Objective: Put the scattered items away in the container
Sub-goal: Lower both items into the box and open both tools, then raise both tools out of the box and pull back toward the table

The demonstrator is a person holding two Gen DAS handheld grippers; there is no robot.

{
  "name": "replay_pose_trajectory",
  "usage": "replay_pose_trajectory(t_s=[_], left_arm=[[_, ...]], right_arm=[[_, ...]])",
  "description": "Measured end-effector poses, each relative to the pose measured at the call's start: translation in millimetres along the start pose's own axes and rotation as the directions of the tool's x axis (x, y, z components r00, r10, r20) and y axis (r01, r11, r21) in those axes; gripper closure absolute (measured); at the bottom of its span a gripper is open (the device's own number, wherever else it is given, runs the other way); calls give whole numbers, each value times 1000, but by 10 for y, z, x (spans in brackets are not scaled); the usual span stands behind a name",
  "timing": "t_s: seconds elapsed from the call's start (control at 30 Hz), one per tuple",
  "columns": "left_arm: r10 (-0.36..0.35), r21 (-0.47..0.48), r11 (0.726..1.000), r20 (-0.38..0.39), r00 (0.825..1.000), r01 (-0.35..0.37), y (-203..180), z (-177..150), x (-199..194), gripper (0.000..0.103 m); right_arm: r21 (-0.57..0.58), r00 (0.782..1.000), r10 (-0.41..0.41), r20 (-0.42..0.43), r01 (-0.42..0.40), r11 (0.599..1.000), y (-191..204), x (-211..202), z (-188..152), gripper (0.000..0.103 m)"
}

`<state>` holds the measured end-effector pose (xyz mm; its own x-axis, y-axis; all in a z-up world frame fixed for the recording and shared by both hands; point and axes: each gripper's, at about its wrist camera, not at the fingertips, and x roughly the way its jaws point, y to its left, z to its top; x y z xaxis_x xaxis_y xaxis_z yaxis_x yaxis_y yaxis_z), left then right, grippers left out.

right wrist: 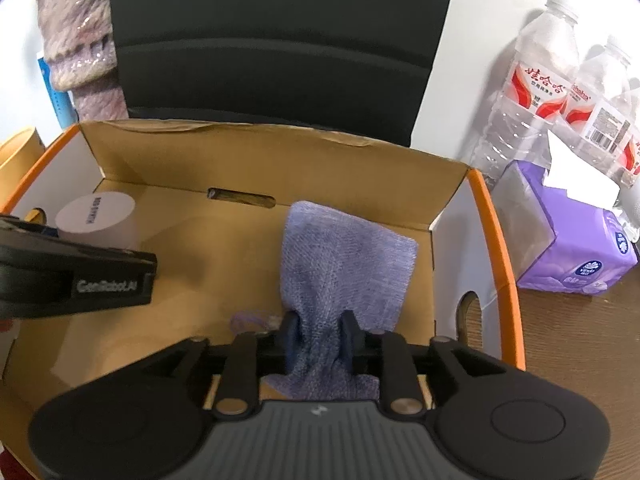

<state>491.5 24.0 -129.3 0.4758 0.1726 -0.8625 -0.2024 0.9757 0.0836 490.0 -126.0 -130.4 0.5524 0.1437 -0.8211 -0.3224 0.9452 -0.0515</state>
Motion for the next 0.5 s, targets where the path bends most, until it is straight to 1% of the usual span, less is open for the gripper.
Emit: replay_pose_trajectory(t_s=[0.07,0.13,0.17,0.23,0.27,0.33,0.37,0.4,0.43,0.47,0.5], left_arm=[[0,-6,1000,-5,1000,0,14,5,9,47],[0,-12,1000,-10,1000,0,32,16,21,47],[0,-13,1000,-8,1000,0,38,18,17,47],[-2,-8,1000,2,1000,2,43,15,-13,45],[-4,-5,1000,7,1000,4,45,13,-28,42],[-6,0,1000,16,1000,6,50,10,-58,29],[-7,2,1000,21,1000,7,52,8,-73,16],[-8,5,1000,26,1000,8,54,6,-88,14],[-9,7,1000,31,999,9,57,5,-103,14],[-13,10,1000,38,999,13,58,2,-130,11],[-18,10,1000,49,999,18,60,-3,-168,4]], right_arm=[[3,1000,1,3,-1,1000,6,-16,-2,77],[4,1000,1,-3,-1,1000,17,-24,0,65],[4,1000,2,-6,-2,1000,21,-26,0,62],[9,1000,13,-4,-13,1000,19,-36,3,41],[13,1000,18,2,-18,1000,16,-47,6,38],[14,999,22,24,-22,1000,-5,-78,14,28],[14,999,22,34,-22,1000,-16,-92,19,25],[14,999,22,41,-23,1000,-23,-108,24,19],[13,999,25,45,-26,1000,-22,-126,30,18],[14,999,28,47,-29,999,-28,-141,30,18],[16,998,31,49,-32,999,-33,-160,28,17]])
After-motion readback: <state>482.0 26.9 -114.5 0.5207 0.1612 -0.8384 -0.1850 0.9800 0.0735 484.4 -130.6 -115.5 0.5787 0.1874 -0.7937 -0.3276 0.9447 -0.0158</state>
